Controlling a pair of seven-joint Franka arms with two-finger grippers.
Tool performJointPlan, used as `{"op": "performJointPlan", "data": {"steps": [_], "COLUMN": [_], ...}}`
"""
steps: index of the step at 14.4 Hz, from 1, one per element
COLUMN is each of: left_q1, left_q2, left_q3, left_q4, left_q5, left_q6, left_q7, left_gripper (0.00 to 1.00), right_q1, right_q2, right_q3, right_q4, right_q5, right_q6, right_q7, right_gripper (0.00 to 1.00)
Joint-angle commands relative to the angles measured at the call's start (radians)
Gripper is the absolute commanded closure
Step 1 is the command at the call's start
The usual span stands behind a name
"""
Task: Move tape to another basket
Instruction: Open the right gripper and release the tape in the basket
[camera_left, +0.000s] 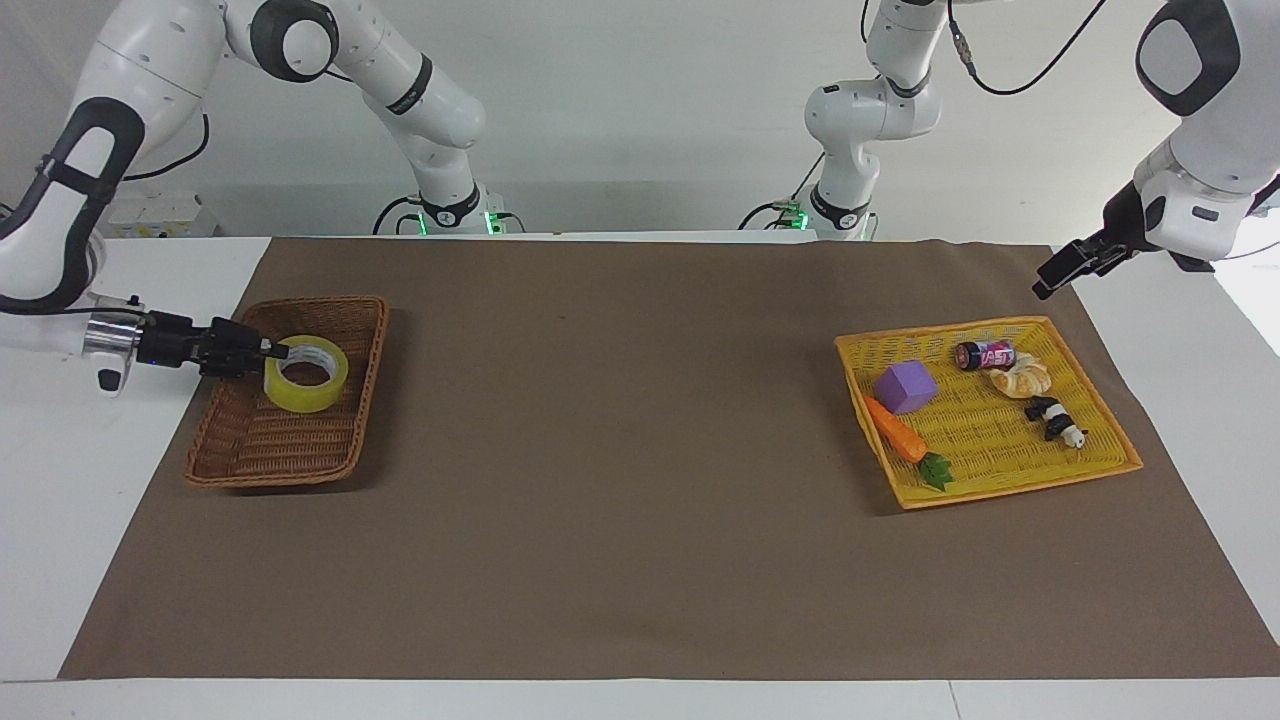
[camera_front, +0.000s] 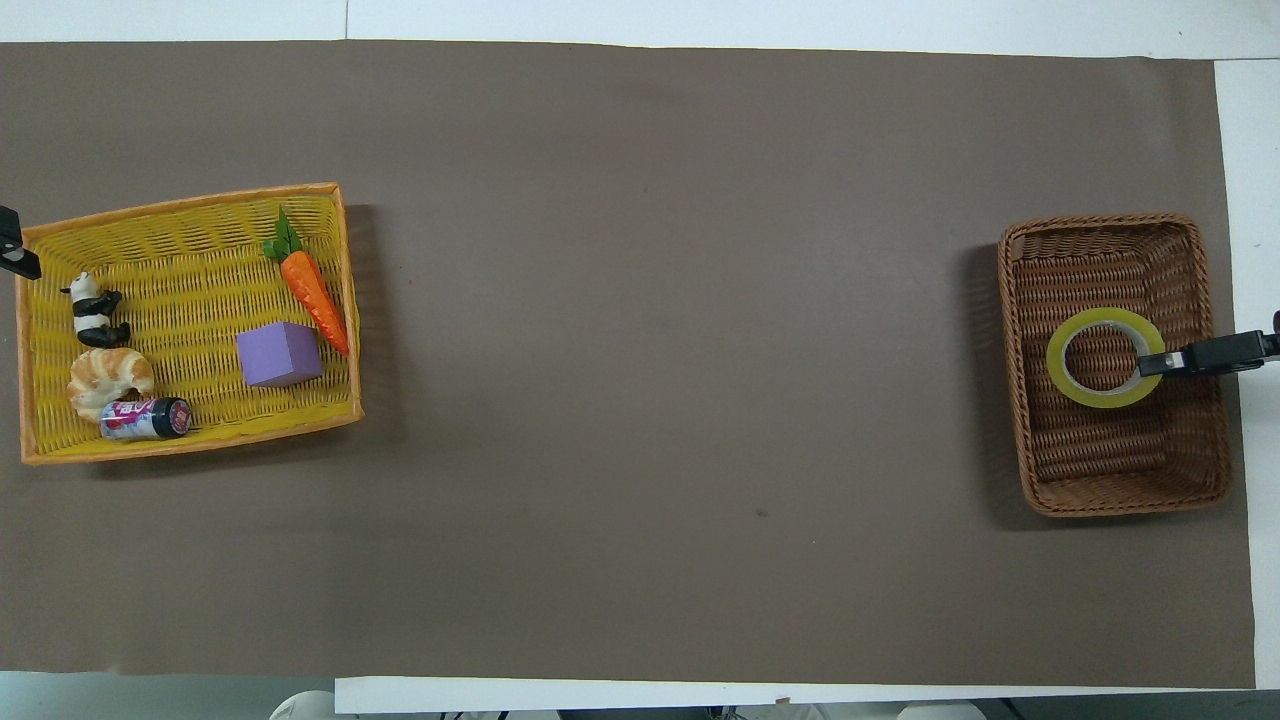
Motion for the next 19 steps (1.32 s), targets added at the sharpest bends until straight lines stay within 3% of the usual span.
{"op": "performJointPlan", "data": {"steps": [1, 7, 8, 9, 10, 16, 19], "left_q1": [0.002, 0.003, 0.002, -0.001, -0.004, 0.003, -0.006], "left_q2": [0.039, 0.059, 0.059, 0.060, 0.060, 0.048, 0.050], "left_q3": [0.012, 0.017, 0.017, 0.012, 0.008, 0.014, 0.014], "left_q4": [0.071, 0.091, 0.093, 0.097, 0.097, 0.083, 0.085], "left_q5": [0.014, -0.020, -0.020, -0.018, -0.015, -0.020, -0.014], "left_q6": [-0.055, -0.052, -0.055, -0.053, -0.055, -0.058, -0.058], "left_q7": [0.050, 0.054, 0.053, 0.054, 0.054, 0.226, 0.223], "left_gripper": [0.00, 0.00, 0.00, 0.00, 0.00, 0.00, 0.00], "right_q1": [-0.006, -0.008, -0.006, -0.005, 0.001, 0.055, 0.196], "right_q2": [-0.059, -0.080, -0.080, -0.079, -0.079, -0.097, -0.238], "right_q3": [0.008, 0.006, 0.008, 0.008, 0.008, 0.008, 0.006], "right_q4": [-0.077, -0.147, -0.144, -0.142, -0.143, -0.108, -0.105], "right_q5": [-0.022, -0.039, -0.047, -0.062, -0.070, -0.165, -0.380], "right_q6": [0.019, 0.088, 0.096, 0.107, 0.125, 0.235, 0.376], "right_q7": [-0.028, -0.087, -0.088, -0.090, -0.102, -0.235, -0.185], "right_gripper": [1.00, 0.97, 0.83, 0.51, 0.01, 0.00, 0.00]}}
